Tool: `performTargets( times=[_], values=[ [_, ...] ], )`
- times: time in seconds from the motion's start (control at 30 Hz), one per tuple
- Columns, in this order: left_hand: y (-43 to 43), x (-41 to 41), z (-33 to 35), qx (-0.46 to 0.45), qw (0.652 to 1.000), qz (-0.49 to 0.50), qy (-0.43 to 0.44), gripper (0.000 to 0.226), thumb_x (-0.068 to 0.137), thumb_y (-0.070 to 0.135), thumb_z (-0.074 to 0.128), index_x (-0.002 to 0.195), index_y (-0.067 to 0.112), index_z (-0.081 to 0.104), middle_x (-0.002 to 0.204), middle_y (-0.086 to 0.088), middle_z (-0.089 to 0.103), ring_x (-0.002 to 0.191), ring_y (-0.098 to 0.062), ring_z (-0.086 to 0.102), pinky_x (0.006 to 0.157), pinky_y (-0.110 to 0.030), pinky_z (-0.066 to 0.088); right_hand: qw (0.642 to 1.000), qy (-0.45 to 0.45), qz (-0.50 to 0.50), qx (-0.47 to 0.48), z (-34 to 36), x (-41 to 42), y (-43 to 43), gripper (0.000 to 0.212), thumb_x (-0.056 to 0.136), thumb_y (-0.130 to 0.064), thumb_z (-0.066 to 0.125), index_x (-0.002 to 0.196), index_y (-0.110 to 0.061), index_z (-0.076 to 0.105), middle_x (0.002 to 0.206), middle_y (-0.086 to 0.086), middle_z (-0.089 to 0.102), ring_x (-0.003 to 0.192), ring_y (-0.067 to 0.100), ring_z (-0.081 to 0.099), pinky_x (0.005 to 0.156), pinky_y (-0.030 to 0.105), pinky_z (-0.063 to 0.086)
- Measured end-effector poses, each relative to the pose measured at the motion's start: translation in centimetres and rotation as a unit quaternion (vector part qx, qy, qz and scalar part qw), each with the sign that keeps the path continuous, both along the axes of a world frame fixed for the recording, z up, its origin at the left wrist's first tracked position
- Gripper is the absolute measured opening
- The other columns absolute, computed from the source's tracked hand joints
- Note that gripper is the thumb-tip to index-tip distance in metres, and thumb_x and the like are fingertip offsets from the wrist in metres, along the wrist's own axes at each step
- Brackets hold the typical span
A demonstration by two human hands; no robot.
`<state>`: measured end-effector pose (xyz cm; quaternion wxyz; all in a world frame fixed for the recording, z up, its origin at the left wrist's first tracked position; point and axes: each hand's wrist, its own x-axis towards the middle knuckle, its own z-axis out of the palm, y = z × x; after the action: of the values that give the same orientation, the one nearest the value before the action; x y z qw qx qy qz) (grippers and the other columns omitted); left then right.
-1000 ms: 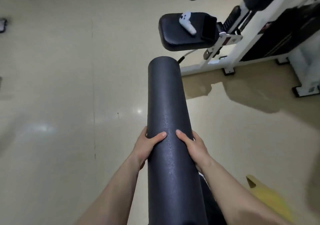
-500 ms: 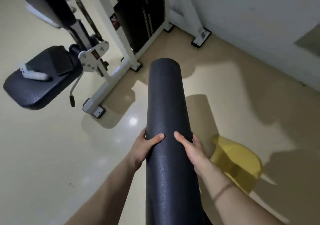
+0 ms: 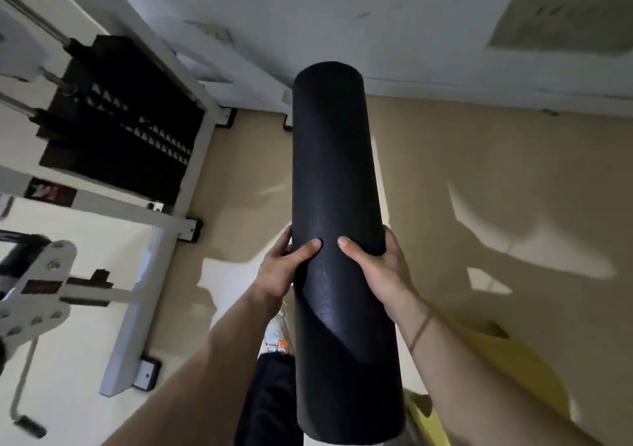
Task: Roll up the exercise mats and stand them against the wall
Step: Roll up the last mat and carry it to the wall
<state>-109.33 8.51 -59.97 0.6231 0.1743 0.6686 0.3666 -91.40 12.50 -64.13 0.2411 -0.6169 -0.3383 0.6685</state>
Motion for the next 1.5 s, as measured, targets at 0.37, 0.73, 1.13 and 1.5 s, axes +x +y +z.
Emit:
performTargets(
  times=[0.37,0.73,1.13,1.5],
  values=[
    [18.0,-10.2,-18.1,-0.016,0.998,-0.062,-0.027,0.065,0.085,0.024,0.081,0.143,0.024,0.052,0.129,-0.006,0.07,0.118,-0.025,0.068,0.102,-0.039,0.053,0.992,0.015,-0.127,-0.022,-15.5,-10.0,15.5,0.075,0.054,-0.052,0.095,0.121,-0.032,0.065,0.115,-0.005,0.077,0.103,0.019,0.076,0.092,0.044,0.061],
    [25.5,-19.5,-36.9,-0.003,1.0,0.013,0.021,0.053,0.089,0.012,0.075,0.136,0.028,0.058,0.133,-0.003,0.067,0.116,-0.017,0.068,0.088,-0.024,0.058,0.994,-0.009,-0.108,-0.005,-36.8,-21.1,22.1,0.071,0.067,-0.049,0.091,0.131,-0.035,0.063,0.117,-0.009,0.075,0.102,0.009,0.073,0.089,0.034,0.06],
    [26.3,-18.4,-30.6,-0.085,0.896,-0.203,0.385,0.065,0.094,0.044,0.065,0.151,0.023,0.043,0.142,-0.006,0.056,0.127,-0.028,0.056,0.102,-0.033,0.045,0.97,-0.212,0.08,-0.084,-30.2,-19.9,25.7,0.095,0.093,-0.066,0.06,0.162,-0.013,0.024,0.154,0.027,0.038,0.14,0.045,0.043,0.117,0.046,0.037],
    [17.2,-10.9,-9.9,-0.06,0.813,-0.42,0.397,0.072,0.098,0.05,0.054,0.158,0.021,0.028,0.158,-0.006,0.04,0.139,-0.029,0.044,0.113,-0.044,0.039,0.941,-0.306,0.141,-0.004,-6.1,-10.9,15.9,0.057,0.099,-0.052,0.06,0.145,-0.018,0.052,0.139,0.016,0.051,0.127,0.038,0.057,0.112,0.038,0.041]
  ],
)
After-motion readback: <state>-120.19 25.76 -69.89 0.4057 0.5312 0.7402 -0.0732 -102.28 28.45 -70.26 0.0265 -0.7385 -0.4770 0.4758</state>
